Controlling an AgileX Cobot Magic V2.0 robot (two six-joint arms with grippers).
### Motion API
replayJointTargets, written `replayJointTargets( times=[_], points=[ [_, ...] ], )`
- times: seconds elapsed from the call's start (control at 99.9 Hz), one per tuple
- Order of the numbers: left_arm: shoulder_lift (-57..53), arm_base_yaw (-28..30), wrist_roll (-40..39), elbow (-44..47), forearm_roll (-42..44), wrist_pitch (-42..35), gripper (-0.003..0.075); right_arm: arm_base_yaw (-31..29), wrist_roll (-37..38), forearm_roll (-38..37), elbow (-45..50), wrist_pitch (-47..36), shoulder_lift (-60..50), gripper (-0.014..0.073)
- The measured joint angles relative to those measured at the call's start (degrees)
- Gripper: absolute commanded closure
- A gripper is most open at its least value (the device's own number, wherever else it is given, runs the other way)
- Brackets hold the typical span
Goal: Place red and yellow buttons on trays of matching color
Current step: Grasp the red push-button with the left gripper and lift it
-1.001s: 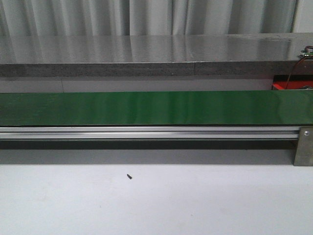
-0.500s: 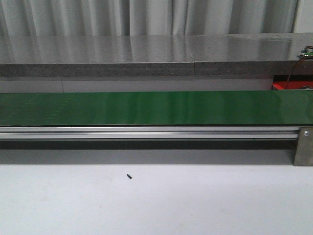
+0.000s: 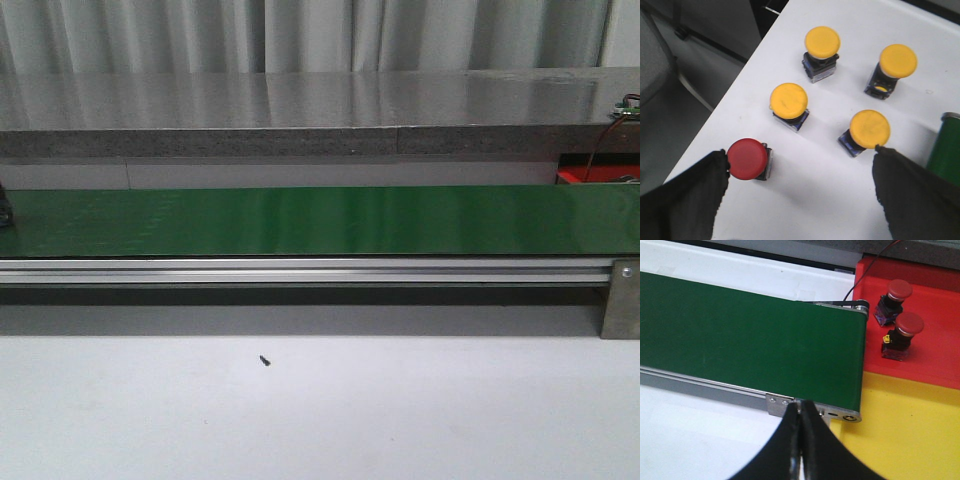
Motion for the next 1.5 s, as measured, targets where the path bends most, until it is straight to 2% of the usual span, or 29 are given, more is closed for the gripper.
replayJointTargets(
  times=[0.31, 0.821, 1.251, 1.391, 1.501],
  points=[
    [5.63, 2.43, 0.00, 0.00, 0.53, -4.45, 0.0143, 0.00, 0.00, 0.00, 0.00, 0.00, 0.00, 0.0690],
    [13.00, 2.78, 0.00, 0.00, 2.49, -10.24, 0.0144, 0.00, 0.00, 0.00, 0.00, 0.00, 0.00, 0.0690],
    [17.86, 2.78, -0.54, -0.03, 2.81, -10.90, 0.0145, 0.00, 0.00, 0.00, 0.00, 0.00, 0.00, 0.0690],
    [18.24, 2.78, -0.90, -0.03, 2.94, -10.79, 0.0178, 0.00, 0.00, 0.00, 0.00, 0.00, 0.00, 0.0690],
    [18.24, 2.78, -0.90, -0.13, 2.94, -10.79, 0.0241, 0.00, 0.00, 0.00, 0.00, 0.00, 0.00, 0.0690]
  ],
)
